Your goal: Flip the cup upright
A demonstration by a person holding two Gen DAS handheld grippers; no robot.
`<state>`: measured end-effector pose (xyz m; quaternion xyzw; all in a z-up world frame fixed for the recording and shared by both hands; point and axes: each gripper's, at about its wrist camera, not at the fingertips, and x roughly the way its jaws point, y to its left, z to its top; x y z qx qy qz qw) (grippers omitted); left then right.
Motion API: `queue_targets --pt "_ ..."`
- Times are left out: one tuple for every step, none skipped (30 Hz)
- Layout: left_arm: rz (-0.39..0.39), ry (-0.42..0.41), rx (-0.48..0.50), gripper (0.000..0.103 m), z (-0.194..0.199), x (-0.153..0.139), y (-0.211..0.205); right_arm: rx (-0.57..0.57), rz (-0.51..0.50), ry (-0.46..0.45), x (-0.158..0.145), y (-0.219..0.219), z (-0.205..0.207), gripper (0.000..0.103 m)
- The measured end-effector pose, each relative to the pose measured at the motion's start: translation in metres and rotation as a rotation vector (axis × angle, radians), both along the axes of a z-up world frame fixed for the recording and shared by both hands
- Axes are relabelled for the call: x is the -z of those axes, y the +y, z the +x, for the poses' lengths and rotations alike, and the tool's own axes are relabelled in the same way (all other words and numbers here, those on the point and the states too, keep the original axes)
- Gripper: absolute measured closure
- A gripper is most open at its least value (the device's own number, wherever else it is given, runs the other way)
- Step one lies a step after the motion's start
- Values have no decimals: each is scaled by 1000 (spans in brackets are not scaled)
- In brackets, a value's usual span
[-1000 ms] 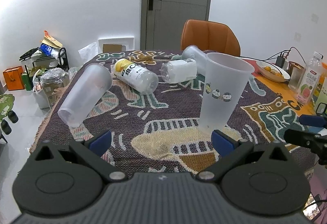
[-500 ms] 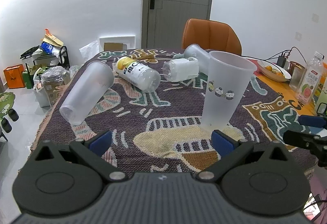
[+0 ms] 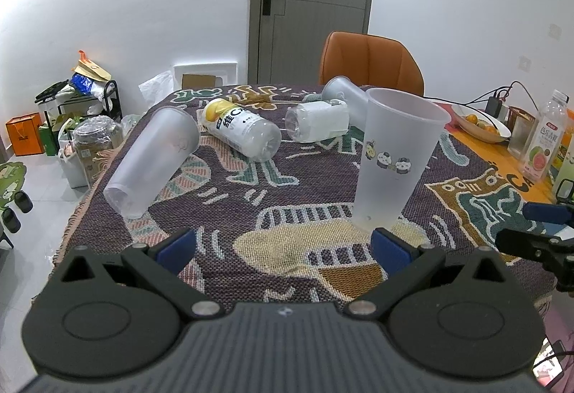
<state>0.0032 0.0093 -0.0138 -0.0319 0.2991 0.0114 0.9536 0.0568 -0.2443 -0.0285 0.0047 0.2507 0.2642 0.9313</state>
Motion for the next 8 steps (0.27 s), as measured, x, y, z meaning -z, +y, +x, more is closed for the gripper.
queue_targets --pt "1 0 1 0 0 0 0 0 0 0 0 0 0 0" --pt "1 0 2 0 0 0 0 0 -1 0 0 0 0 0" --pt "1 0 3 0 0 0 0 1 -1 1 0 0 0 0" --pt "0 0 5 0 0 0 -1 1 -1 1 0 0 0 0" --pt "0 1 6 0 0 1 -1 0 -1 1 0 0 0 0" --pt "1 1 6 0 0 1 -1 -1 -2 1 0 1 0 0" --pt "0 0 7 0 0 1 -1 -2 -2 1 0 1 0 0" --pt "0 0 7 0 0 1 -1 -3 -3 1 1 2 0 0"
